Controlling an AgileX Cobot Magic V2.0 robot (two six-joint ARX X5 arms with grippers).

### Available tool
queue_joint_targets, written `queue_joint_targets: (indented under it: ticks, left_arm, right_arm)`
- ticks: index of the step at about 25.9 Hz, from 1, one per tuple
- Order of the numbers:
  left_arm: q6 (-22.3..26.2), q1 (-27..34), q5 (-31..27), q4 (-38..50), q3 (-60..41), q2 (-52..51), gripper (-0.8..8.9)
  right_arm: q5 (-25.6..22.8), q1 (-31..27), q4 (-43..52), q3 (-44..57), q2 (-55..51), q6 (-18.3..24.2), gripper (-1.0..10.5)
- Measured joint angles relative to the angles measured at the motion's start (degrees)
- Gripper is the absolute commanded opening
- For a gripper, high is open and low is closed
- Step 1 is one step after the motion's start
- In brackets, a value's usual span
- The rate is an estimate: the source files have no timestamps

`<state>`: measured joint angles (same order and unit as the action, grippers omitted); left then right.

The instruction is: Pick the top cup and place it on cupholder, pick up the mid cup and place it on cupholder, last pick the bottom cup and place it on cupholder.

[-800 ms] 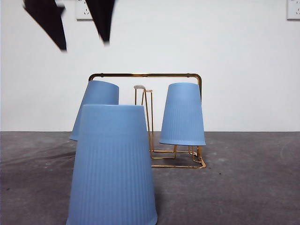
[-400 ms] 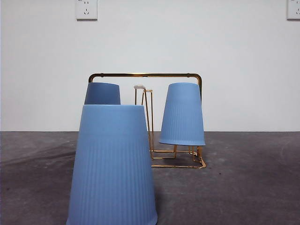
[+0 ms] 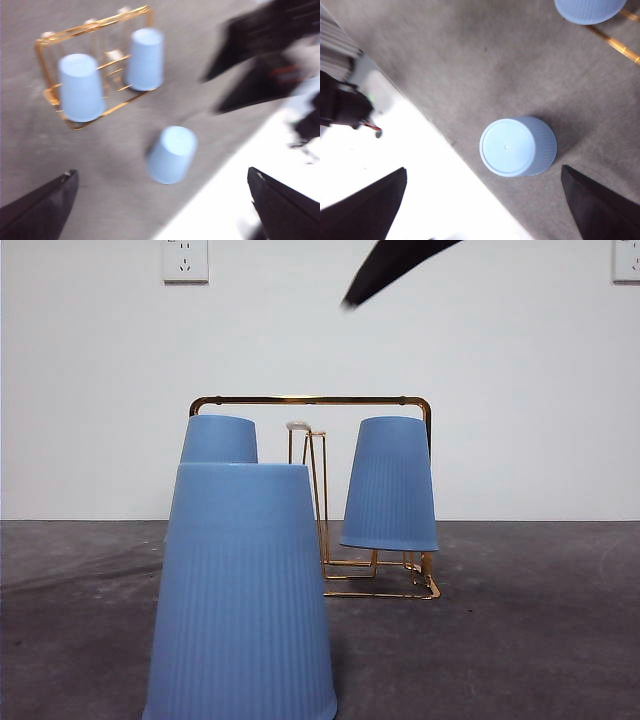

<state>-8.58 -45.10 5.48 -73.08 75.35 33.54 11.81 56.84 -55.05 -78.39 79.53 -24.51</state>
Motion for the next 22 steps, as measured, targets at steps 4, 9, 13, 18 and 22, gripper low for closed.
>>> queue_joint_targets:
  ticks: [4,9,13,18,22]
  left_arm:
    - [-1.1,0.0,0.8,1.6,-5.7,-6.6,6.25]
    - [-1.7,0.0,0.8,1.4,-9.7,-9.2,6.25]
    - [-1.7,0.0,0.9,1.4,-10.2,-9.2,6.25]
    - [-1.7,0.0,0.9,1.4,-10.2,-9.3,6.24]
    - [-1.7,0.0,0.9,1.3,-10.2,-9.3,6.25]
  right_arm:
    - [-3.2,2.4,-2.3,-2.3,7.4,-1.1,5.0]
    - [-6.8,3.9,-3.0,-2.3,14.3,-2.3,5.0]
    - [-8.7,4.2,-2.2,-2.3,18.4,-2.8,5.0]
    - [-8.7,4.5,1.3,-2.3,22.3,-3.4,3.7]
    - [-9.9,5.2,-0.2,-3.2,22.4,-4.5,0.9]
